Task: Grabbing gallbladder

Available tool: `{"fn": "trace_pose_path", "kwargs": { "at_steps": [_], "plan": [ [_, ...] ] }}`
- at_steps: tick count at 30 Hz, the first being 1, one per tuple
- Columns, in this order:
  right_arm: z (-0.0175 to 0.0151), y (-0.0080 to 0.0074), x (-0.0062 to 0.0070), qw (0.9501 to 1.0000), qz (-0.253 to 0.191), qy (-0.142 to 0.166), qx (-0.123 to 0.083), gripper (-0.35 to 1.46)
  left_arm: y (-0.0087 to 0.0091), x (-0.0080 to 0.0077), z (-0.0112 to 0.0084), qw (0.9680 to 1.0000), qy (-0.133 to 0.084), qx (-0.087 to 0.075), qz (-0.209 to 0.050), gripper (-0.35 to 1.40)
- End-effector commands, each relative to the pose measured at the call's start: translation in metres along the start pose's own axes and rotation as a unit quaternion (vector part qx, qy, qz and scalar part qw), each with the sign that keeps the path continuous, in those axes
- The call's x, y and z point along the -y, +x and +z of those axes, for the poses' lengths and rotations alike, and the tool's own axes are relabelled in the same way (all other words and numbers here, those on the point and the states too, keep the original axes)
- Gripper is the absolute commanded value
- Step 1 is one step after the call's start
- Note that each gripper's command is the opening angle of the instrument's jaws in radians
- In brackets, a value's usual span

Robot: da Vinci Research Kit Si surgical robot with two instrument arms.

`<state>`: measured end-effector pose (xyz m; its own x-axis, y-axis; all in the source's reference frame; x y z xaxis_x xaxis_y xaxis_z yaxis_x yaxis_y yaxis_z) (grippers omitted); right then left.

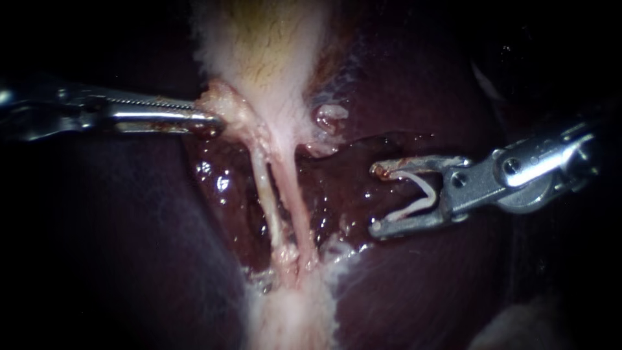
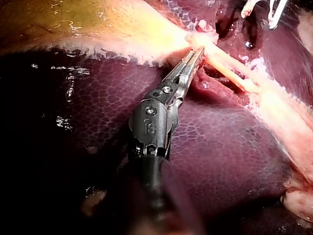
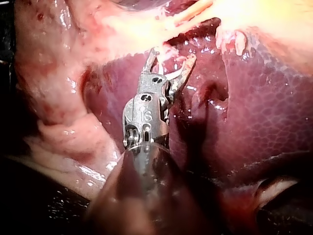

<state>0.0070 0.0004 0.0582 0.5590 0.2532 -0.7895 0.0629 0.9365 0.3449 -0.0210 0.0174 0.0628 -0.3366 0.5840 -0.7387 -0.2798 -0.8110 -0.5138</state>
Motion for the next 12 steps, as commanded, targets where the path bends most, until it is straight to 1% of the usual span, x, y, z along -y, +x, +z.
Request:
{"fn": "trace_pose_path", "kwargs": {
  "at_steps": [1, 12],
  "plan": [
    [0.0000, 0.0000, 0.0000, 1.0000, 0.000, 0.000, 0.000, 0.50, 0.0001, 0.0001, -0.0001, 1.0000, 0.001, 0.000, 0.000, -0.35],
    [0.0000, 0.0000, 0.0000, 1.0000, 0.000, 0.000, 0.000, 0.50, 0.0001, 0.0003, -0.0001, 1.0000, 0.002, 0.000, -0.001, -0.35]
  ]
}}
